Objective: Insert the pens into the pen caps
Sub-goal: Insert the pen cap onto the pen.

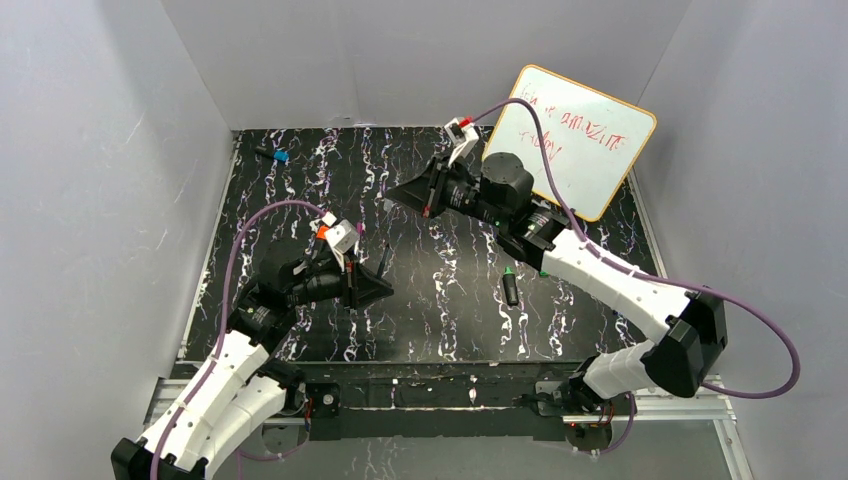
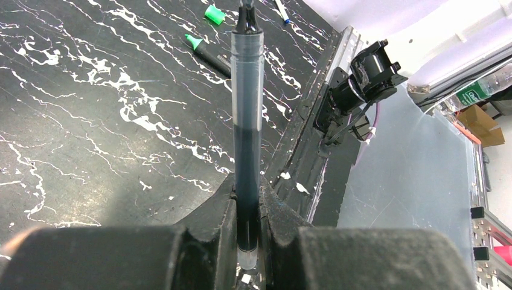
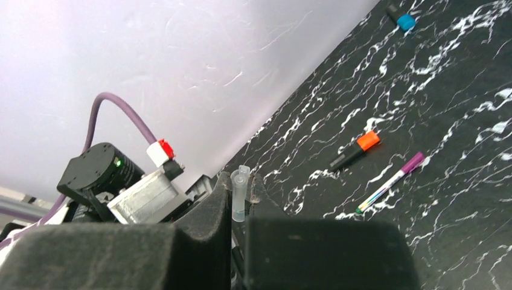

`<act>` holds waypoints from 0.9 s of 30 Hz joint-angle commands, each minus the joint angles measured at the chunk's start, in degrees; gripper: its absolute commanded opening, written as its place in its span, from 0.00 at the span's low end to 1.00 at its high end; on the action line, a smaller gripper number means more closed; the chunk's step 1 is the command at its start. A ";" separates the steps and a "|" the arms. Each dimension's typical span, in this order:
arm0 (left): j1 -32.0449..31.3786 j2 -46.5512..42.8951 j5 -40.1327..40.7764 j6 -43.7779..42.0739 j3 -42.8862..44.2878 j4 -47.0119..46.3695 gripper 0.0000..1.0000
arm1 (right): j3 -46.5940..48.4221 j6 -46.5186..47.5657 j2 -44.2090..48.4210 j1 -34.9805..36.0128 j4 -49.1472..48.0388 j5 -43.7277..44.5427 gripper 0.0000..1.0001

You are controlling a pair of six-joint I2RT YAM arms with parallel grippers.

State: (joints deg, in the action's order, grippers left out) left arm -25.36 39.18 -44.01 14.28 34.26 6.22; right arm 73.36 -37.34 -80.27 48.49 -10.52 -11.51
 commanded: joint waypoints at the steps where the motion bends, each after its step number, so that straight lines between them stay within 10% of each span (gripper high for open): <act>1: -0.39 -0.97 -0.85 -0.40 1.29 -0.68 0.00 | -3.15 -3.02 3.54 1.54 -5.37 -2.88 0.01; 27: -0.39 -0.80 -4.76 3.28 0.52 -5.58 0.00 | -10.55 6.97 13.59 9.25 -2.00 17.03 0.01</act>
State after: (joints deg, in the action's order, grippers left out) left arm -25.36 38.46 -46.74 17.12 34.24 2.15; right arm 62.81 -32.01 -67.85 57.45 -10.50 3.44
